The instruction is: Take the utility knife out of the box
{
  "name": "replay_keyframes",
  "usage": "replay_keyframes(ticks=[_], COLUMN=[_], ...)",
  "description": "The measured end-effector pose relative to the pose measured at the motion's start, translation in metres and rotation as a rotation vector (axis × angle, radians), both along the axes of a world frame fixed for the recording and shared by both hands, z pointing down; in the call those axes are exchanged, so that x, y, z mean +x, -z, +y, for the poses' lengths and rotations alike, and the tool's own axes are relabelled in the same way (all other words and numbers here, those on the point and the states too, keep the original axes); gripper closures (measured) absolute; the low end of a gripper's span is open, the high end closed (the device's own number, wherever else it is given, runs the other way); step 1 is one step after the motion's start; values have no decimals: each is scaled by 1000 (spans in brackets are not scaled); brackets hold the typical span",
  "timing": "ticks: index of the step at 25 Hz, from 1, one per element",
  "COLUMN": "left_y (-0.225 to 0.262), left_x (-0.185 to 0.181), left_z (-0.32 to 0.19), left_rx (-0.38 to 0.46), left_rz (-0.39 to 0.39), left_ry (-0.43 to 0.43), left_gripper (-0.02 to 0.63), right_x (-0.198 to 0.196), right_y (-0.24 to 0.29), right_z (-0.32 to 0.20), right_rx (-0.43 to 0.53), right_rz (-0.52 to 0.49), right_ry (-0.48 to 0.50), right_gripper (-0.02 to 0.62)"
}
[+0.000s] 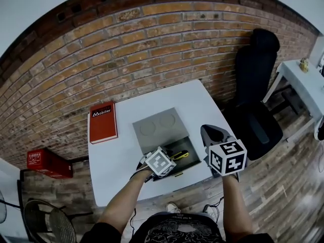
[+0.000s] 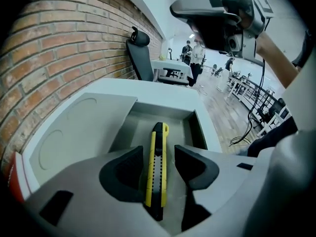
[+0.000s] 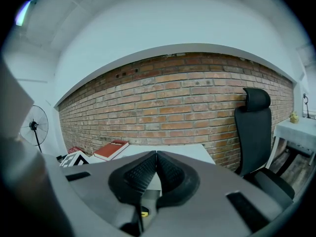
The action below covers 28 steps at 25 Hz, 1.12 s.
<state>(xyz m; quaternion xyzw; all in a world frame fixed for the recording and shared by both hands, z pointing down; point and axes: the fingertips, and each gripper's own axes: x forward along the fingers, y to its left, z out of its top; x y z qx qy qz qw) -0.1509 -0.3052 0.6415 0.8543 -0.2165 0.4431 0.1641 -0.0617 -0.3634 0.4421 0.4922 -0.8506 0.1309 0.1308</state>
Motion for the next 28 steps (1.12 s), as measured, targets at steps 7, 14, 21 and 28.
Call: replay_keyframes(ticks=[7,14,21,28], left_y=[-11,-18,-18,-20], left_x=[0,2,-1,0], left_z=[1,0,-3,-2], left_rx=[10,12,2,-22], left_rz=[-59,-84,-95,-93], left_ry=[-38,-32,-14,-2], left_gripper=[400,411,474,477], right_x=[7,11,12,17], right_y=[-5,-8,-9,-8], right_z=[0,-3,-3,-1], right_rx=[-14,-26,-30,-28], right_rz=[-13,-15,-17,-15], right_ry=[-21,-28,-26,-28], right_gripper=[575,575,575,575])
